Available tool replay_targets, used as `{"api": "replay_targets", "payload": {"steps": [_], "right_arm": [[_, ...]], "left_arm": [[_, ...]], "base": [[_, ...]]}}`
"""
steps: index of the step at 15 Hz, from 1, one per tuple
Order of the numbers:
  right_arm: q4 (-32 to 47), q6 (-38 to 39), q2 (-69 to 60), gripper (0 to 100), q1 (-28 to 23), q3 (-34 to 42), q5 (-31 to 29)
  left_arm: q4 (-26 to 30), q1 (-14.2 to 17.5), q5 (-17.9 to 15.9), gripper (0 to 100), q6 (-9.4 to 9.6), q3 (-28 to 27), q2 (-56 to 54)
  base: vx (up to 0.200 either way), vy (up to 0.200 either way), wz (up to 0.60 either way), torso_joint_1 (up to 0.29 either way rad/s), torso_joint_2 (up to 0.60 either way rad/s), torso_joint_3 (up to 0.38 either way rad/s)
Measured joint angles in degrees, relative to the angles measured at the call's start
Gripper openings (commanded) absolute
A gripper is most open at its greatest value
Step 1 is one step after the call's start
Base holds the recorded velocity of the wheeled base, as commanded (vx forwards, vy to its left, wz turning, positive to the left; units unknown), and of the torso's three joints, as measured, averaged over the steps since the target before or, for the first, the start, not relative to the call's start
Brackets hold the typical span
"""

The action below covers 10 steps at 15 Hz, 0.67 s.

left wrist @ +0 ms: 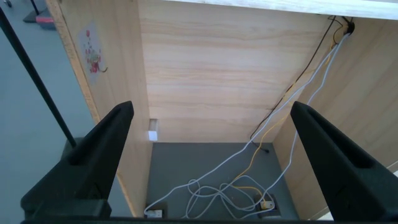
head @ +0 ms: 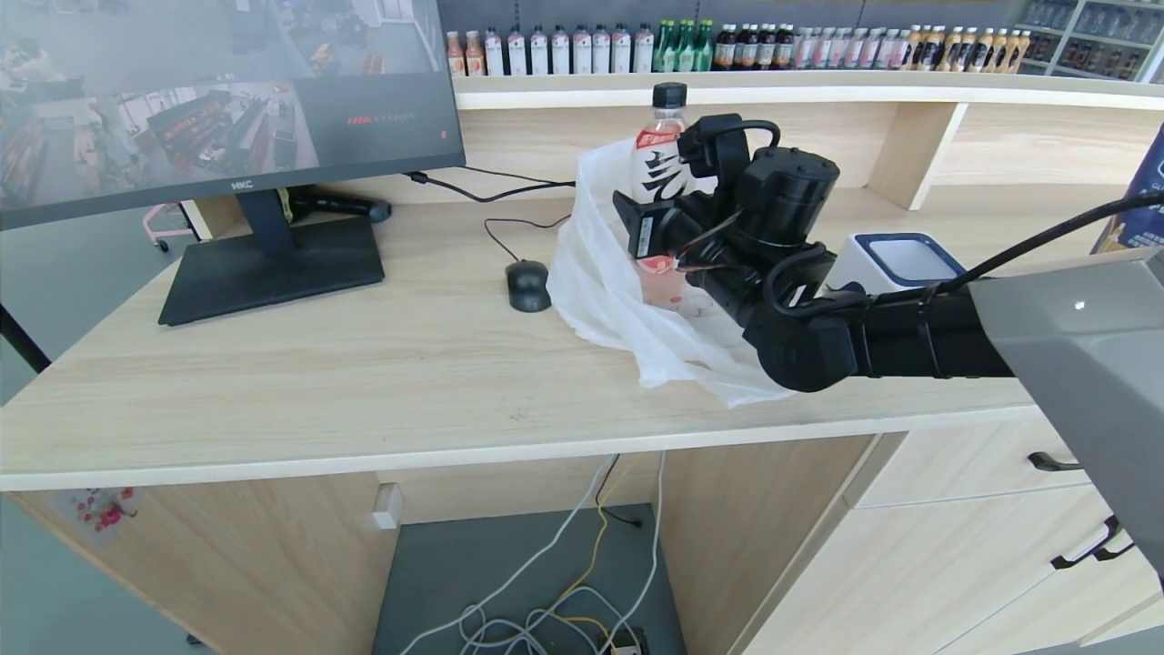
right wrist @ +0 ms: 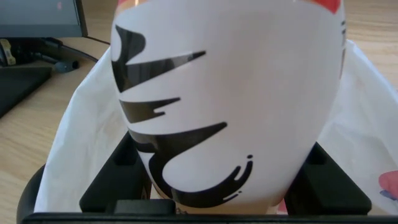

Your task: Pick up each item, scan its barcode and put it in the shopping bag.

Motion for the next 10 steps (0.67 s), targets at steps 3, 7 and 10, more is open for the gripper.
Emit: {"api": "replay_targets", "payload": {"steps": [3,7,10], "right_arm": [[-0.3,0.0,0.5,0,0.1,0.0,0.0],[-0.4,0.0,1.0,0,0.1,0.0,0.0],[-0.4,0.0,1.2,0,0.1,0.2,0.0]], "left_arm": [[0.0,0.0,0.0,100,0.02,0.0,0.0],[0.0,0.0,0.0,100,0.02,0.0,0.0],[0.0,0.0,0.0,100,0.02,0.0,0.0]], "base": [[0.000,0.000,0.00,0.000,0.00,0.000],[0.000,0.000,0.00,0.000,0.00,0.000],[0.000,0.000,0.00,0.000,0.00,0.000]]}}
